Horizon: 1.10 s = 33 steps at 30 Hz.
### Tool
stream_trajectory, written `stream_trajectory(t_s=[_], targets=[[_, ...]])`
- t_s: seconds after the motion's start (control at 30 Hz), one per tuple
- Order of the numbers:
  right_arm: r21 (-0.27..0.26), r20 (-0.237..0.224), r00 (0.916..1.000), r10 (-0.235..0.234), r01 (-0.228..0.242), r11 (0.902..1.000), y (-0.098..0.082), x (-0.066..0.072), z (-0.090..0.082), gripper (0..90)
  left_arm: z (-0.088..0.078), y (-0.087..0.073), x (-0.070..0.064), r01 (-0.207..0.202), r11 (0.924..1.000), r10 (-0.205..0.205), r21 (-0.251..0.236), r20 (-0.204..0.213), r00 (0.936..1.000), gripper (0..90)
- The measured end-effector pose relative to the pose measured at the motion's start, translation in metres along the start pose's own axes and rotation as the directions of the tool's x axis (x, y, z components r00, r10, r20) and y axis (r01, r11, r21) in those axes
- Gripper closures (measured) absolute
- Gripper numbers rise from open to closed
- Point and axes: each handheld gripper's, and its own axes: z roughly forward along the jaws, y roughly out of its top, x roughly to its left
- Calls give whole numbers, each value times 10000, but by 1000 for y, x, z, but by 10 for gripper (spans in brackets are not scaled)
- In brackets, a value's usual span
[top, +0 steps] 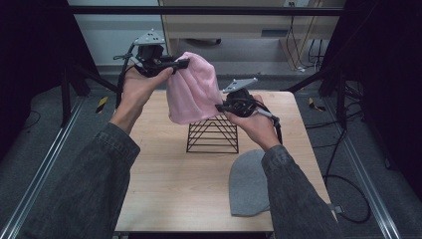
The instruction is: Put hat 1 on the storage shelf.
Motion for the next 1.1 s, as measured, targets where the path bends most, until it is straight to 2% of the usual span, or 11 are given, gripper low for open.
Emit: stream_trajectory(t_s=[0.23,0.5,0.93,1.1], targets=[[101,86,9999,-68,67,9999,-11,1,2,818,9,-5,-6,-23,10000,22,45,119,9999,753],[145,165,9998,147,-149,9998,-24,-3,-1,820,17,-10,-11,-23,9999,20,132,225,9997,753],[87,149,9995,289,-290,9995,-38,-6,-4,823,22,-14,-18,-141,9995,131,286,330,9994,753],[135,235,9992,326,-330,9994,-41,-9,-8,823,24,-16,-20,-41,9996,30,271,405,9992,752]])
